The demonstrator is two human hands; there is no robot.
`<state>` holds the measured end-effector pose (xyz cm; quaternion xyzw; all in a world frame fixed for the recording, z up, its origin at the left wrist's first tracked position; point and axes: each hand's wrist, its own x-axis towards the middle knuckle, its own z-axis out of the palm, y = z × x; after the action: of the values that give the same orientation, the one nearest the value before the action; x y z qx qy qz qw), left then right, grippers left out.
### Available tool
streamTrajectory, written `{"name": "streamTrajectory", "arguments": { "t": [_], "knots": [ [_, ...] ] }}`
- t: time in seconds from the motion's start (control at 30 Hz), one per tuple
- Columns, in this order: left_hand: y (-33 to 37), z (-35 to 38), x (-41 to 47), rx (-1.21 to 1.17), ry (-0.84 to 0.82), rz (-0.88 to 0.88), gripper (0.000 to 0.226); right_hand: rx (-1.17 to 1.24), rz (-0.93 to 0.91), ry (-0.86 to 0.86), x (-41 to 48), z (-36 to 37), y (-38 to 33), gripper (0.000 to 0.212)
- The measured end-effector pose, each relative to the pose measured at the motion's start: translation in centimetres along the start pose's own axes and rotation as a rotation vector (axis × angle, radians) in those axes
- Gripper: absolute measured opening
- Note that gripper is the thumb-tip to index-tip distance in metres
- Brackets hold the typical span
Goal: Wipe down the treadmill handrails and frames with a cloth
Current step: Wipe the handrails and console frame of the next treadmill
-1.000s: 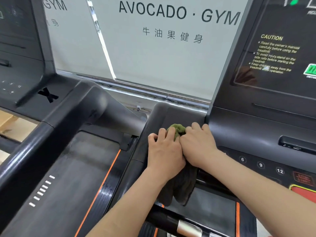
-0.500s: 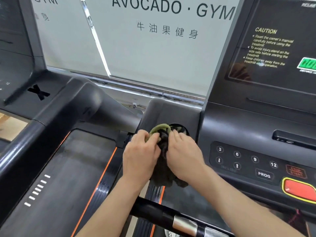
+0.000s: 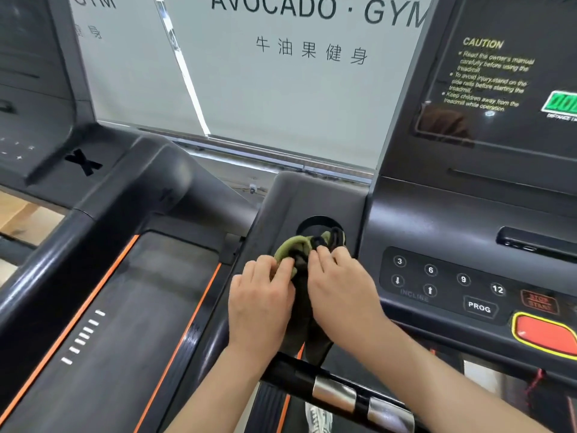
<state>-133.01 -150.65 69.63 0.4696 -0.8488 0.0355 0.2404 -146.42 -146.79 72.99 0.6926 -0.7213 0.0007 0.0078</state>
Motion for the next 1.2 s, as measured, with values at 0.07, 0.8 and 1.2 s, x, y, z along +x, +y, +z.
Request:
{"name": "streamTrajectory", "arguments": {
  "t": [0.07,0.8,1.2],
  "knots": [
    [0.2,0.7,1.2,0.054,0.001,-0.003,0.026,-0.022,0.077,-0.068,1.4,-0.4,-0.5,0.057],
    [-6.2,2.1,11.8,-0.409,-0.085,-0.564,0.035,0.35,0.023,0.07,7.1,1.9,-4.4,0.063],
    [-3.4,3.6,11.8,-0.265,-0.49,-0.327,0.065,0.343,-0.049,-0.217,21.9,1.3,3.6,0.039]
  ]
}}
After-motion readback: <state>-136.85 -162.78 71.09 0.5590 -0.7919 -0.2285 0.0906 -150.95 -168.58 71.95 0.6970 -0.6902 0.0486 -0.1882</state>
